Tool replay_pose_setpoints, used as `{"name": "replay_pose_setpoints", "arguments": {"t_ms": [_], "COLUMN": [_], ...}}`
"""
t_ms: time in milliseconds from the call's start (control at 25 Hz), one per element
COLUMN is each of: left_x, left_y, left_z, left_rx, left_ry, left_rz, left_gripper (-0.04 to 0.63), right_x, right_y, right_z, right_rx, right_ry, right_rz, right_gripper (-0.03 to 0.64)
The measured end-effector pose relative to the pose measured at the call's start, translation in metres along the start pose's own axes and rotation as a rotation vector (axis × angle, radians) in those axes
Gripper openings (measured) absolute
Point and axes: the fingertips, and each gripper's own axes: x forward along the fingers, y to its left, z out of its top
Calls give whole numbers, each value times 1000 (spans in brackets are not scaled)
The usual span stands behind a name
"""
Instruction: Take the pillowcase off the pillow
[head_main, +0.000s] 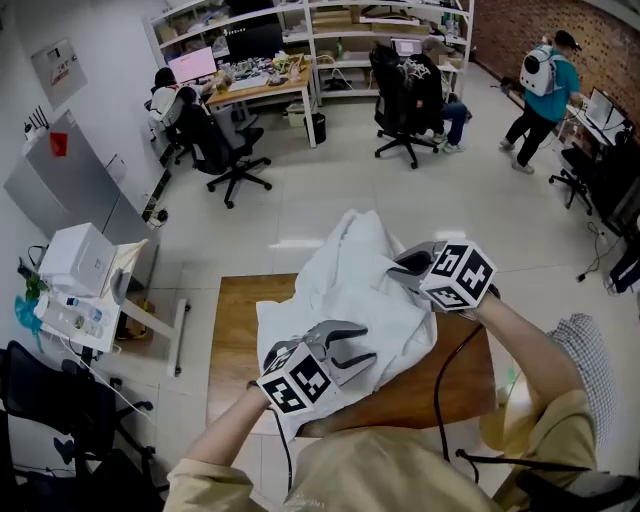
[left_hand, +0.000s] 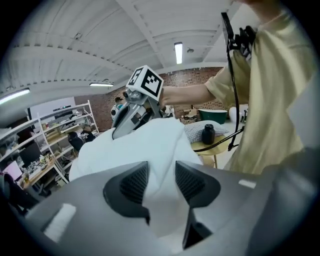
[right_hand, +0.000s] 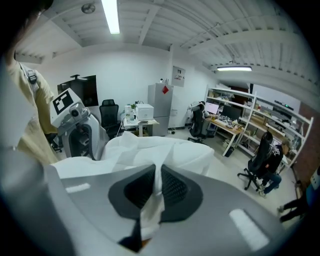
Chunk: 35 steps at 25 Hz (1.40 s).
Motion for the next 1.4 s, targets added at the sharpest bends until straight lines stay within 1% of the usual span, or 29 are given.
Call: {"name": "replay_pose_setpoints", "arguments": {"t_ms": [40,160,200,240,280,320,400,440,480,560,600,640,680,720,800,840,880,920,960,1000,1040,1080,1120,1160,1200,1280,1320,1360,1400], "left_x": [5,16,18,21,23,25,26,26,28,36,42,47,50,53,52,48,41,33,23,12,0,-12,-25,-38,-50,-65,-67,-64,-59], "left_y": [0,0,0,-2,-5,-9,-28,-43,-60,-81,-85,-86,-87,-87,-86,-86,-87,-87,-85,-80,-68,-49,-22,9,42,101,125,143,156], "left_z": [-4,-12,-16,-20,-25,-32,-56,-77,-104,-165,-191,-209,-218,-217,-199,-187,-177,-168,-159,-149,-138,-128,-119,-113,-108,-98,-96,-95,-94], "left_rx": [0,-14,-23,-34,-47,-61,-69,-54,-26,21,12,-21,-59,-88,-120,-121,-107,-80,-52,-37,-38,-51,-69,-93,-126,-204,-245,-283,-318], "left_ry": [6,-5,-9,-9,-5,6,71,130,203,337,368,373,361,337,271,246,233,223,208,179,133,75,12,-52,-113,-209,-235,-253,-272], "left_rz": [13,49,58,62,59,44,-27,-67,-89,-72,-56,-51,-56,-65,-96,-126,-164,-199,-224,-232,-219,-182,-124,-52,23,145,177,185,165], "left_gripper": [159,120,87,43,22,17,8,8,8,8,8,8,8,8,12,25,63,129,167,208,240,269,327,371,389,390,389,386,378], "right_x": [0,2,3,5,6,8,11,11,9,1,-2,-2,1,5,9,7,4,0,-4,-8,-12,-15,-17,-18,-19,-22,-24,-26,-28], "right_y": [0,0,-1,-1,-2,-4,-10,-14,-17,-13,-8,-2,2,4,3,2,2,2,3,6,9,14,20,26,33,45,52,58,64], "right_z": [0,0,-1,-3,-6,-10,-20,-27,-35,-51,-56,-59,-59,-58,-52,-47,-41,-34,-27,-21,-15,-9,-4,2,7,13,15,17,20], "right_rx": [0,8,15,25,38,53,89,115,150,232,256,260,246,222,172,157,149,143,132,112,86,60,34,9,-18,-83,-122,-166,-218], "right_ry": [0,-2,-2,-2,-2,-2,-3,-7,-17,-55,-70,-74,-70,-60,-55,-66,-84,-104,-122,-136,-146,-155,-162,-166,-168,-164,-162,-161,-162], "right_rz": [1,1,2,5,10,16,17,12,14,51,76,94,99,92,66,60,58,56,52,45,42,45,54,65,74,83,84,81,73], "right_gripper": [16,15,15,15,15,15,15,15,15,15,15,15,15,15,15,15,15,15,16,17,17,17,17,17,17,17,17,17,17]}}
